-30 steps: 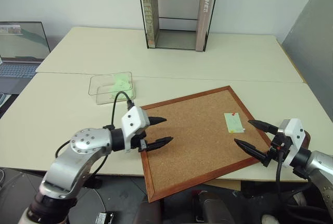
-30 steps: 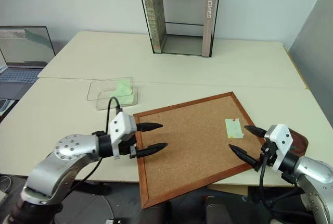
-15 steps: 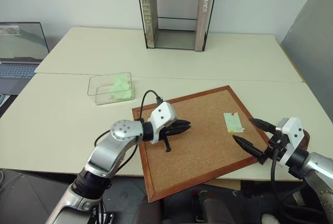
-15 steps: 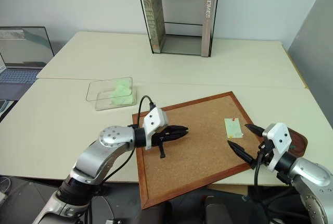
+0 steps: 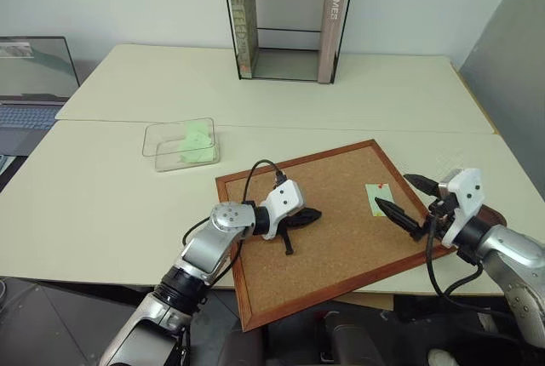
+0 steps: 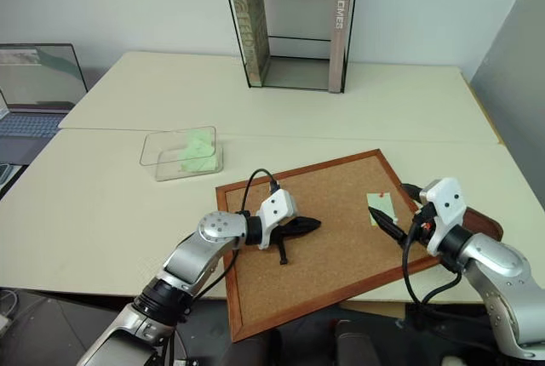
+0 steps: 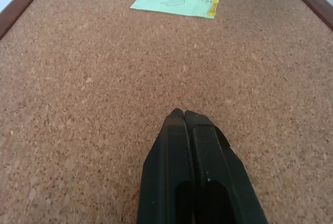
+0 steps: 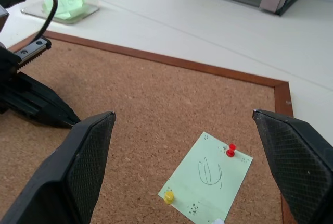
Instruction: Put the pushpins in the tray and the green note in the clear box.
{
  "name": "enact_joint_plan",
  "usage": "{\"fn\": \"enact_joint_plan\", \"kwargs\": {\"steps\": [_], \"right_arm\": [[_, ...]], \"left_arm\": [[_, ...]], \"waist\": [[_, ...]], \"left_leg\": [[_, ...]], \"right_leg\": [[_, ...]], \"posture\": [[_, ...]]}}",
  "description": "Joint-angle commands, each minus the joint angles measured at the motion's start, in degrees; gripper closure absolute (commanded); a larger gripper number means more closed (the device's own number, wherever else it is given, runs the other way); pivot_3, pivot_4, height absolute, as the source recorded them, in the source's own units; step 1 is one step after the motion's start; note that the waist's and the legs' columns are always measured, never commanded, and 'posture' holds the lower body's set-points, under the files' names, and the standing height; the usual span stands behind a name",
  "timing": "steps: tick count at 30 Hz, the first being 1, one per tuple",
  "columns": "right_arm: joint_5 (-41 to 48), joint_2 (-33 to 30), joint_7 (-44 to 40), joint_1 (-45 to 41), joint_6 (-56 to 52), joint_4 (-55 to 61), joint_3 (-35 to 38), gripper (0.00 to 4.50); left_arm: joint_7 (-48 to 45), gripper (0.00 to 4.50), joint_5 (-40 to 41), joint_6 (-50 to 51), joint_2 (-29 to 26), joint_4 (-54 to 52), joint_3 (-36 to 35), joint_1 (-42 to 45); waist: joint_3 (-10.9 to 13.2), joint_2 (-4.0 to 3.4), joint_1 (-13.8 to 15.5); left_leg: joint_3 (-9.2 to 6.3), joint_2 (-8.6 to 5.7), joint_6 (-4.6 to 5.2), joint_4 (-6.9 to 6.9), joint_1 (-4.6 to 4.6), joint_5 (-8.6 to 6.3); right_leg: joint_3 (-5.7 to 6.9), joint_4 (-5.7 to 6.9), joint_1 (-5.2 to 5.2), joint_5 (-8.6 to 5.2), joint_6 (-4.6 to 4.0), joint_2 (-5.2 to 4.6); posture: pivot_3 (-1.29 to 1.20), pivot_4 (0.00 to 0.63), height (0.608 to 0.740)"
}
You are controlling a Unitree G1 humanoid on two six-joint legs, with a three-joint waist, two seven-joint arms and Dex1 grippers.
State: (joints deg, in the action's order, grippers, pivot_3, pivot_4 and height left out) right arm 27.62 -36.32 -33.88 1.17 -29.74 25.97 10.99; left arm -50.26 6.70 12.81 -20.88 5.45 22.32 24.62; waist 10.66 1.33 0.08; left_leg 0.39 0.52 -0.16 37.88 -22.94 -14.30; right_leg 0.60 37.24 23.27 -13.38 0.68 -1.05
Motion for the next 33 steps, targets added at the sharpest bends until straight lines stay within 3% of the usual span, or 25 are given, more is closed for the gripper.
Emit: {"fn": "enact_joint_plan", "kwargs": {"steps": [1, 10, 13, 26, 33], "right_arm": [[-3.1, -1.07, 0.51, -5.24, -1.66, -5.57, -2.59, 0.0], [-11.27, 0.57, 0.3, -14.39, 3.28, -18.9, -8.9, 0.0], [-12.83, 1.15, 0.36, -15.57, 4.9, -21.26, -9.37, 0.41], [-16.19, 3.57, 0.6, -16.15, 7.91, -25.35, -10.07, 3.24], [-17.66, 4.75, 2.14, -17.04, 7.83, -25.3, -9.5, 4.49]], "left_arm": [[-0.54, 4.5, -1.93, -2.53, 0.66, 2.1, 0.96, 0.15], [-0.9, 4.5, -3.3, -3.15, 0.69, 1.54, 0.88, -1.16], [-0.98, 4.5, -3.36, -2.68, 0.55, 0.82, 0.9, -1.67], [-1.05, 4.5, -3.59, -1.0, 0.24, -0.77, 0.67, -2.78], [-1.02, 4.5, -3.86, -0.69, 0.2, -0.95, 0.92, -2.84]], "waist": [[-0.03, -0.05, -0.02], [-0.06, -0.09, -0.02], [-0.07, -0.1, -0.04], [-0.08, -0.12, -0.1], [-0.09, -0.13, -0.15]], "left_leg": [[0.01, -0.01, 0.0, 0.01, 0.01, 0.0], [0.01, -0.02, 0.01, 0.01, 0.02, 0.0], [0.0, -0.03, 0.01, 0.01, 0.02, 0.0], [0.01, -0.01, 0.02, 0.0, 0.02, 0.0], [0.01, -0.01, 0.02, 0.0, 0.03, 0.0]], "right_leg": [[0.0, 0.0, 0.0, 0.0, 0.0, 0.0], [-0.01, 0.02, -0.01, 0.03, 0.04, 0.0], [-0.01, 0.02, -0.02, 0.04, 0.05, 0.0], [-0.02, 0.02, -0.01, 0.04, 0.06, 0.0], [-0.01, 0.03, -0.01, 0.04, 0.06, 0.0]], "posture": [[0.0, 0.15, 0.74], [0.0, 0.15, 0.74], [0.0, 0.15, 0.74], [0.0, 0.15, 0.74], [0.0, 0.15, 0.74]]}}
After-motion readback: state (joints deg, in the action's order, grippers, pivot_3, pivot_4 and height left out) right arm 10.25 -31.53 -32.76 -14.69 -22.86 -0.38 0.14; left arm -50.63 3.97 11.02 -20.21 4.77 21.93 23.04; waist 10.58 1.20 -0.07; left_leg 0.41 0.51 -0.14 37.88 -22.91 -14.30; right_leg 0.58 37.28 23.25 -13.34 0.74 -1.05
